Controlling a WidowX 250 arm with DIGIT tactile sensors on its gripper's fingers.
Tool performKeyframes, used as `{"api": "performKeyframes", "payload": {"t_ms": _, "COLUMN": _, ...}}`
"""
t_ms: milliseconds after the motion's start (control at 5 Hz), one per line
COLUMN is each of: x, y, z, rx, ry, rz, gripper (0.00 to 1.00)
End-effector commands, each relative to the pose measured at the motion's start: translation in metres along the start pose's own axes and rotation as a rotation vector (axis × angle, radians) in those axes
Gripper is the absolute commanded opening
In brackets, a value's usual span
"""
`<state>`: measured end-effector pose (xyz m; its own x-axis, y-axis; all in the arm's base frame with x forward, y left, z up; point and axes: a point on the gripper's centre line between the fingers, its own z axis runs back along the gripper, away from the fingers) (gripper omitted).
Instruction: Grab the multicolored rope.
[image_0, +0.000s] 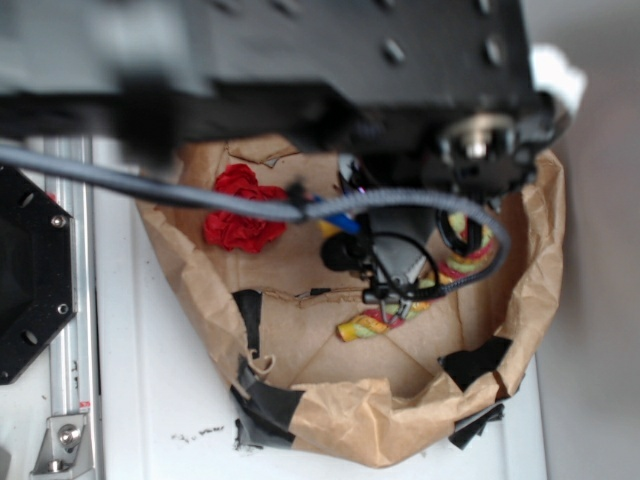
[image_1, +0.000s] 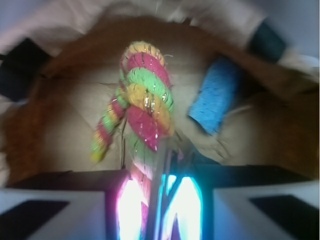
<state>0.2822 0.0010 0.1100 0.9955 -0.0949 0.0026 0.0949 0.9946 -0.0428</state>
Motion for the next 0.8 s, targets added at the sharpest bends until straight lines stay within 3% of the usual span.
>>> {"api": "performKeyframes", "payload": {"t_ms": 0, "x": -0.002, "y": 0.022, "z": -0.004, "rx": 0.012, "ry": -0.041, "rz": -0.005, "gripper": 1.00}}
{"api": "performKeyframes", "payload": {"t_ms": 200, "x": -0.002, "y": 0.024, "z": -0.007, "rx": 0.020, "ry": -0.029, "rz": 0.013, "gripper": 1.00}}
{"api": "performKeyframes", "payload": {"t_ms": 400, "x": 0.000, "y": 0.020, "z": 0.002, "rx": 0.012, "ry": -0.087, "rz": -0.013, "gripper": 1.00}}
{"api": "performKeyframes", "payload": {"t_ms": 600, "x": 0.016, "y": -0.002, "z": 0.003, "rx": 0.004, "ry": -0.143, "rz": -0.234, "gripper": 1.00}}
